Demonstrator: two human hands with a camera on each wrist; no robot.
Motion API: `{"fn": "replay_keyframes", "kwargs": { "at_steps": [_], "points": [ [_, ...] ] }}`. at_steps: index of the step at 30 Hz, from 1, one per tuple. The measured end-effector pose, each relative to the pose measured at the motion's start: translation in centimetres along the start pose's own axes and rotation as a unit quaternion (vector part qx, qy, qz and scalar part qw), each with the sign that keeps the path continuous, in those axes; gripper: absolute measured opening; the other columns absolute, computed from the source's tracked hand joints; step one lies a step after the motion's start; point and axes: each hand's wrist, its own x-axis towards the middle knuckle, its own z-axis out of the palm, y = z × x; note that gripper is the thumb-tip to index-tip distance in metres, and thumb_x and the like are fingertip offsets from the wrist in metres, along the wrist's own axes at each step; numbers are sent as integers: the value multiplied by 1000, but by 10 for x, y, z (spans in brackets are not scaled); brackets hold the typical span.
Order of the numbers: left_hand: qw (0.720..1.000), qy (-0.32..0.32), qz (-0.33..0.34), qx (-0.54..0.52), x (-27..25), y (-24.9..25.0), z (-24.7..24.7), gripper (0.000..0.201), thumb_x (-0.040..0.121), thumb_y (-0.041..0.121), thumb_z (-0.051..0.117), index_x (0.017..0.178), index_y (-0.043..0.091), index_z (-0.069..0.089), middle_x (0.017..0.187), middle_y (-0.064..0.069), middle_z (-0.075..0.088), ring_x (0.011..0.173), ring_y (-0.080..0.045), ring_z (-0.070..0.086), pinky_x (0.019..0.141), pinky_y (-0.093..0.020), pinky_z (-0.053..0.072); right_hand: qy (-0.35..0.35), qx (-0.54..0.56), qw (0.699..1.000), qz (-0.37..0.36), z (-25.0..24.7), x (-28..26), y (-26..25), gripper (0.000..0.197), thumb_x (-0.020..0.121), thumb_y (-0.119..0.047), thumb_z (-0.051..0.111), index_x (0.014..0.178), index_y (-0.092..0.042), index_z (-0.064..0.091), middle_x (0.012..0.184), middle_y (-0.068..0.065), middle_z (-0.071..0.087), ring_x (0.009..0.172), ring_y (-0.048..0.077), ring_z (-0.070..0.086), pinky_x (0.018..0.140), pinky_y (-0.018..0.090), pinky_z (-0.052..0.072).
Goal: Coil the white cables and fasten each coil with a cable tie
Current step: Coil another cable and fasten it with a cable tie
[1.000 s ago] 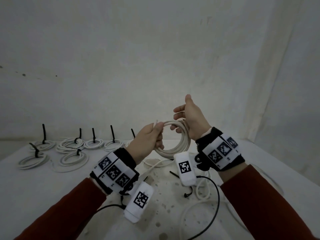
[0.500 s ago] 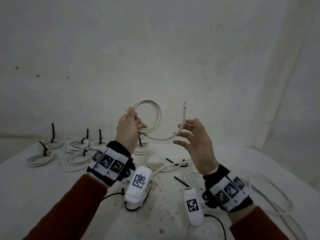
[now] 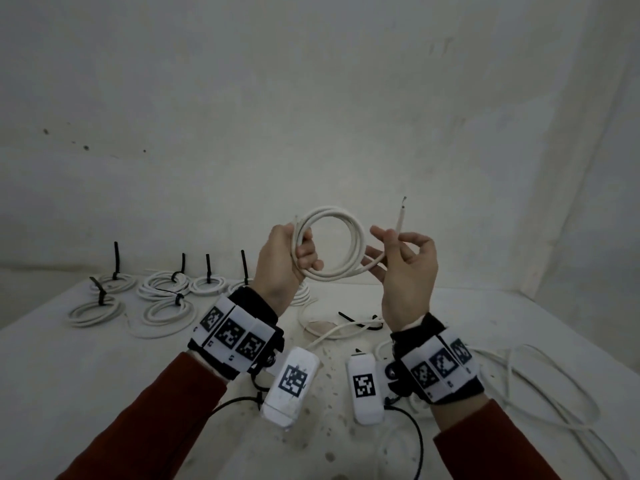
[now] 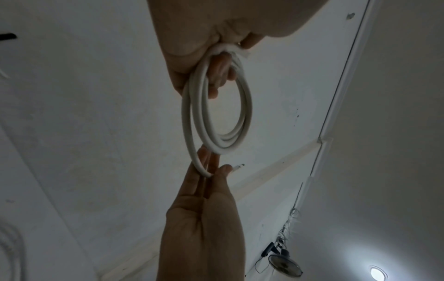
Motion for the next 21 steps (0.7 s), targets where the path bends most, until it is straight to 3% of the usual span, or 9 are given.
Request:
{"fn": "replay_keyframes", "kwargs": {
  "at_steps": [3, 5, 8, 11, 15, 17, 21],
  "points": [
    [997, -52, 15, 46, -5, -3, 1, 37, 102, 23, 25, 79, 7, 50, 49, 7, 34, 41, -6, 31, 46, -21, 40, -29, -82, 995, 39, -2, 8, -3, 10, 89, -4, 63, 93, 2, 56, 79, 16, 70, 48, 17, 59, 50, 29, 51],
    [992, -68, 36, 96, -7, -5, 1, 35, 103, 23, 26, 83, 6, 50, 52, 8, 35, 43, -5, 31, 48, -21, 41, -85, -145, 984, 65, -3, 13, -6, 2, 85, 4, 63, 87, 4, 64, 78, 16, 71, 51, 22, 55, 48, 28, 49],
    [988, -44, 56, 134, -4, -5, -1, 34, 104, 24, 28, 84, 6, 50, 52, 9, 36, 43, -4, 31, 49, -21, 39, -186, -168, 963, 99, -3, 15, -11, 22, 87, 11, 52, 88, -4, 68, 81, 12, 72, 54, 20, 50, 49, 23, 45],
    [986, -12, 63, 155, -1, -1, -4, 35, 104, 25, 28, 81, 8, 49, 52, 10, 35, 42, -4, 29, 47, -20, 38, -247, -112, 952, 143, -5, 16, -14, 18, 91, 7, 50, 94, 0, 67, 80, 7, 72, 54, 13, 49, 55, 20, 46],
    [958, 4, 106, 266, -2, 1, -7, 35, 104, 26, 26, 80, 11, 48, 59, 8, 34, 45, -4, 31, 50, -22, 37, -247, -14, 951, 186, -8, 12, -13, 23, 96, 2, 42, 100, 3, 64, 89, 9, 73, 76, 14, 67, 74, 22, 55],
    [941, -4, 114, 318, -5, 0, -7, 35, 104, 26, 26, 80, 12, 48, 62, 5, 34, 49, -6, 33, 52, -24, 37, -238, 11, 949, 207, -7, 10, -14, 24, 97, 2, 40, 102, 3, 63, 90, 10, 74, 78, 13, 69, 73, 22, 57],
    [919, -20, 113, 377, -12, -6, -5, 32, 103, 25, 29, 80, 15, 49, 65, 5, 38, 52, -9, 37, 55, -30, 39, -213, 33, 940, 263, -2, 9, -18, 23, 96, 4, 42, 108, 6, 61, 85, 10, 73, 67, 14, 68, 65, 21, 56]
  ]
}}
